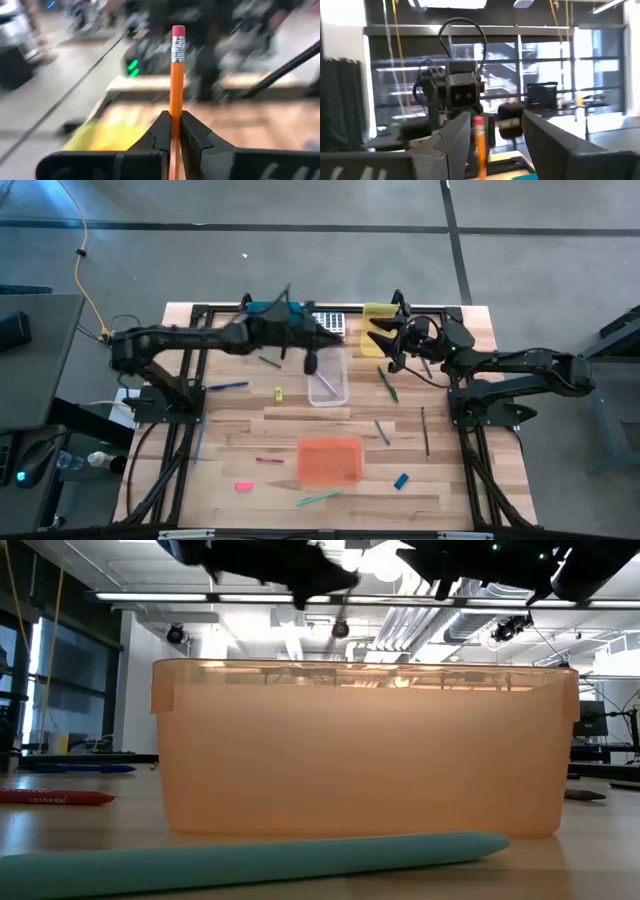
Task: Sort crayons/erasers/pens/pencils in bins
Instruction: Put the yellow pencil into the blue bin
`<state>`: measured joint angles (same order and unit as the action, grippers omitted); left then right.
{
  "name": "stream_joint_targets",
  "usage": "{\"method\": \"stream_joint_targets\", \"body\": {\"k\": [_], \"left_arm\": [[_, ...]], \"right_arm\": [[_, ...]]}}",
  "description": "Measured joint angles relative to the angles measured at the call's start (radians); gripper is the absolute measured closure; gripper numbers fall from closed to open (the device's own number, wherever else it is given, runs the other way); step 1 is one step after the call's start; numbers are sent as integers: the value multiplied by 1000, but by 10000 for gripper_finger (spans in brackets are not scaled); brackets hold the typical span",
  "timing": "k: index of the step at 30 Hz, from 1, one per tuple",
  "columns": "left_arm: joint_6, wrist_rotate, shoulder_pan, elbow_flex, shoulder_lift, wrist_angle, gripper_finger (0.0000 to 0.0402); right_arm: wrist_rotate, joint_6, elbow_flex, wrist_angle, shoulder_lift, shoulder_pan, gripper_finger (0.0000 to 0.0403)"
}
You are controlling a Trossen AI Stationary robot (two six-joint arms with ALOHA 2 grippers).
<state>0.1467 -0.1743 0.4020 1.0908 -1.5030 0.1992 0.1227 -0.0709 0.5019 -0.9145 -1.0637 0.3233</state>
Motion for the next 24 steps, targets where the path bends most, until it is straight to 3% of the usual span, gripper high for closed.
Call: {"method": "stream_joint_targets", "body": {"k": [3, 7, 12, 18, 24], "left_arm": [[73, 89, 43, 0, 85, -191, 399], [132, 161, 139, 0, 136, -369, 400], [229, 174, 276, 0, 101, -432, 400], [327, 149, 417, -1, -2, -459, 400], [354, 139, 501, -1, -109, -475, 400]], "right_arm": [[-75, 49, 1, 54, 20, -1, 245], [-151, 96, 1, 126, 23, 0, 304], [-151, 126, 1, 179, 23, -2, 391], [-150, 122, 1, 199, 23, -5, 382], [-150, 125, 1, 206, 23, -5, 401]]}}
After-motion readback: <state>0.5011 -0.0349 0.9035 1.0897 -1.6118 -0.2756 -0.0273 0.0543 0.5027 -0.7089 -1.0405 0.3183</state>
